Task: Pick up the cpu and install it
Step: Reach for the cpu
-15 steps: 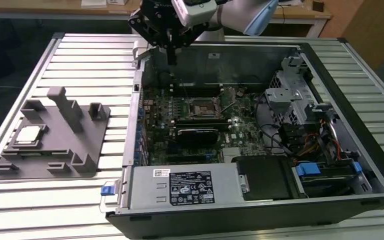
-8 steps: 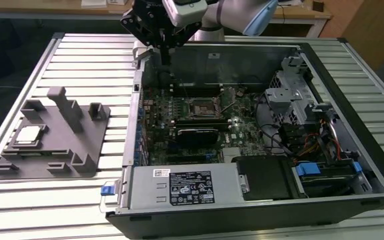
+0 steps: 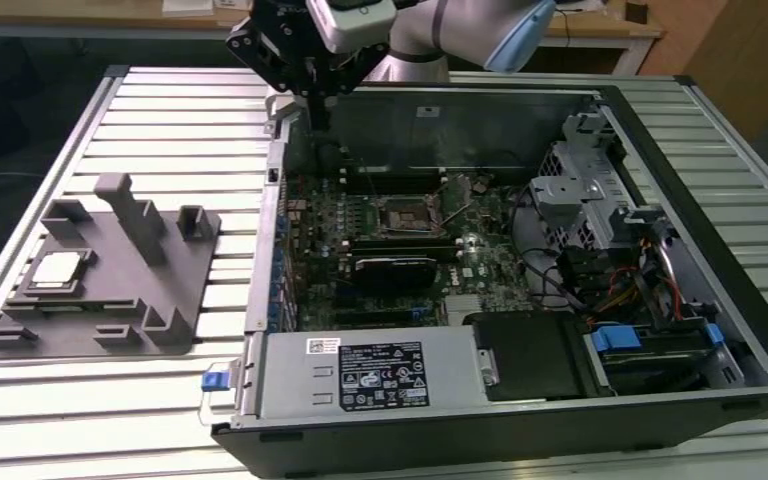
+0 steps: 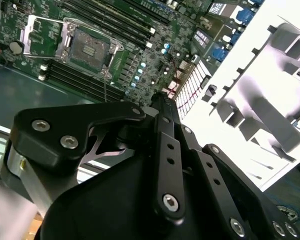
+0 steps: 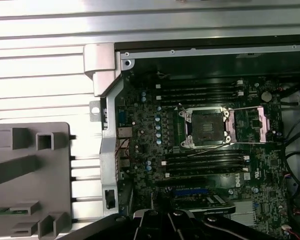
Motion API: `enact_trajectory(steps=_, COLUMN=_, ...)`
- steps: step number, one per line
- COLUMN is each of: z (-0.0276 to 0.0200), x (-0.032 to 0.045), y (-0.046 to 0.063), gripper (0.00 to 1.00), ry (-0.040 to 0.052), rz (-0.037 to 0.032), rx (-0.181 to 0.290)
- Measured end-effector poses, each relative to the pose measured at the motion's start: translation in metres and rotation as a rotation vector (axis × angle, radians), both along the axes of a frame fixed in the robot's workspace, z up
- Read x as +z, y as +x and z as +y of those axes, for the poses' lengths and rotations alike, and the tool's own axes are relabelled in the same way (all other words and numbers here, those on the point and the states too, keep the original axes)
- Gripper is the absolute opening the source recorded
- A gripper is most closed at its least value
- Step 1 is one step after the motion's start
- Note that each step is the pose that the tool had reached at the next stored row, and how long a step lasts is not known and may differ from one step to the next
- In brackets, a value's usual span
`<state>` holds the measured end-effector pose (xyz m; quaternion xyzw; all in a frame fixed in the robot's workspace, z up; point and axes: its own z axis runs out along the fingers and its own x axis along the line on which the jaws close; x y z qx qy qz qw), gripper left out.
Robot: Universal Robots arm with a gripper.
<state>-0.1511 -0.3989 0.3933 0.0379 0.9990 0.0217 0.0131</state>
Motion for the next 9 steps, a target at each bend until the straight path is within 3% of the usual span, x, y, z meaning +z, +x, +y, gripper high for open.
enact_trajectory(steps=9, z=0.0000, x=0.0000, y=-0.014, gripper=0.11, ry=0.0000, rz=0.0000, rx=0.000)
